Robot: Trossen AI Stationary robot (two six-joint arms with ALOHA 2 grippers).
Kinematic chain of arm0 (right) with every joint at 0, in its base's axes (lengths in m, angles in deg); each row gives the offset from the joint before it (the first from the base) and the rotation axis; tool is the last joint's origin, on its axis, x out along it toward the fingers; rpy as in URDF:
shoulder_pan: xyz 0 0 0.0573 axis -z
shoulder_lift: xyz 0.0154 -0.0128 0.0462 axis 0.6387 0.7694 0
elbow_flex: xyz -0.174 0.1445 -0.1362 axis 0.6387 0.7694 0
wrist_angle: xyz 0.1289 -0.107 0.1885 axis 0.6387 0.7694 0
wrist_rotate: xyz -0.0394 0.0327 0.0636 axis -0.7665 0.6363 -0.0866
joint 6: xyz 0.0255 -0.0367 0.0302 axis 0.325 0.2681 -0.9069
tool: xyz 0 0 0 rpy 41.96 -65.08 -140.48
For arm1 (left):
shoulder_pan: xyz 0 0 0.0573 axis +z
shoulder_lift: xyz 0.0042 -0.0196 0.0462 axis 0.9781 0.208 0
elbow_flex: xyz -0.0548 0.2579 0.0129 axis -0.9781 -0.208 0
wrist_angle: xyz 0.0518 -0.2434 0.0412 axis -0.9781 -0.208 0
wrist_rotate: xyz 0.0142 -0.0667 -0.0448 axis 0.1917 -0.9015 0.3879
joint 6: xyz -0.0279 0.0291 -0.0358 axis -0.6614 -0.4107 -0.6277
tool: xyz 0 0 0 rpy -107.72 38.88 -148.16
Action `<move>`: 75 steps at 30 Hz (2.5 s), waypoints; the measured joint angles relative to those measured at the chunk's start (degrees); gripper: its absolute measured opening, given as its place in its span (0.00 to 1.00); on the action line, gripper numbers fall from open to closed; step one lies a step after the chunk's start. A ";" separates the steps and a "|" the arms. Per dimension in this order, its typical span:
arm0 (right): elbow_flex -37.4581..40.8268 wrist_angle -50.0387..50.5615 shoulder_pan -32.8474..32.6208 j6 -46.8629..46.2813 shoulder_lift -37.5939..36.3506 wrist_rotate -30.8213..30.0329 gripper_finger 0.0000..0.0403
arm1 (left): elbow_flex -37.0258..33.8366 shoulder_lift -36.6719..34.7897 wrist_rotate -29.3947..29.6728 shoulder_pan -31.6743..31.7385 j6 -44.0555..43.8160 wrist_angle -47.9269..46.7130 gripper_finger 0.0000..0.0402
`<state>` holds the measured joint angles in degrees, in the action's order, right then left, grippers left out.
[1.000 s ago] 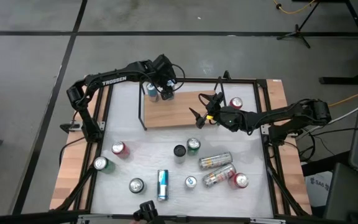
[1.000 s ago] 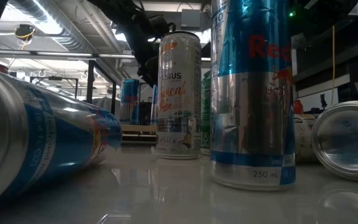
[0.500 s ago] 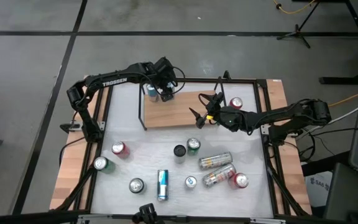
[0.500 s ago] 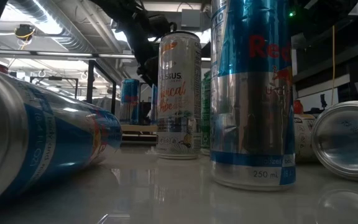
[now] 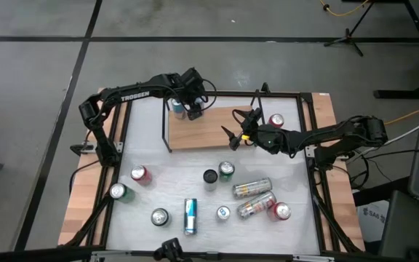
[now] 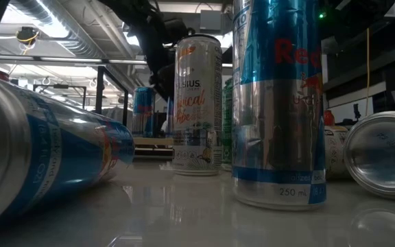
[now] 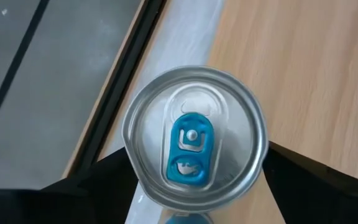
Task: Sort soda cans
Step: Put the blue soda can on the shelf, then put the blue soda can on the shelf and align with the other blue soda can
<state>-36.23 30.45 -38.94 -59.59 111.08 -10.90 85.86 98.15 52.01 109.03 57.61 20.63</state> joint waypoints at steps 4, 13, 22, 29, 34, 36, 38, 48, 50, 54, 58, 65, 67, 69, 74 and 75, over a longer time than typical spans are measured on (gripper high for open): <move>0.00 0.00 0.00 0.00 0.00 0.00 0.99 | 0.04 -0.02 0.07 0.01 -1.80 0.12 0.80; 0.00 0.00 0.00 -0.01 0.00 0.00 0.99 | 0.09 -0.29 0.16 -0.01 -1.91 0.07 0.80; 0.00 0.00 0.00 0.00 0.00 0.00 0.99 | 4.20 -0.72 0.74 -0.40 -1.95 -4.93 0.80; 0.00 0.00 0.00 0.00 0.00 0.00 0.99 | 9.17 -0.72 0.76 -0.90 -2.04 -9.28 0.80; 0.00 0.00 0.00 0.00 0.00 0.00 0.99 | 13.02 -0.76 0.78 -1.35 -3.54 -13.74 0.80; 0.00 0.00 0.00 -0.02 0.00 0.00 0.99 | 14.65 -0.81 0.77 -1.75 -3.84 -15.21 0.80; 0.00 0.00 0.00 -0.01 0.00 0.00 0.99 | 16.19 -0.83 0.79 -2.34 -4.18 -17.50 0.80; 0.00 0.00 0.00 0.00 0.00 0.00 0.99 | 21.66 -0.83 0.76 -8.61 -8.82 -25.72 0.80; 0.00 0.00 0.00 -0.01 0.00 0.00 0.99 | 22.17 -0.80 0.74 -10.34 -9.57 -26.63 0.80; 0.00 0.01 0.01 -0.01 0.00 0.00 0.99 | 22.88 -0.80 0.74 -14.20 -9.89 -26.42 0.80; 0.00 0.02 0.00 -0.01 0.00 0.00 0.99 | 22.91 -0.80 0.73 -18.01 -10.50 -26.43 0.80; 0.00 0.02 0.00 0.00 0.00 0.00 0.99 | 22.91 -0.80 0.04 -25.52 -14.36 -25.73 0.80; 0.00 0.02 0.00 0.00 0.00 0.00 0.99 | 22.91 -0.80 0.05 -27.89 -15.85 -25.08 0.80; 0.00 0.02 0.00 0.00 0.00 0.00 0.99 | 22.91 -0.80 0.07 -30.23 -17.56 -23.63 0.80; 0.00 0.02 0.00 0.00 0.00 0.00 0.99 | 22.91 -0.80 0.09 -36.08 -23.10 -19.03 0.80; 0.00 0.02 0.00 0.00 0.00 0.00 0.99 | 22.91 -0.80 0.08 -37.24 -23.68 -18.14 0.80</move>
<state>-36.23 30.47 -38.94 -59.58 111.08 -10.90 108.77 97.35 52.09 71.79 33.93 2.49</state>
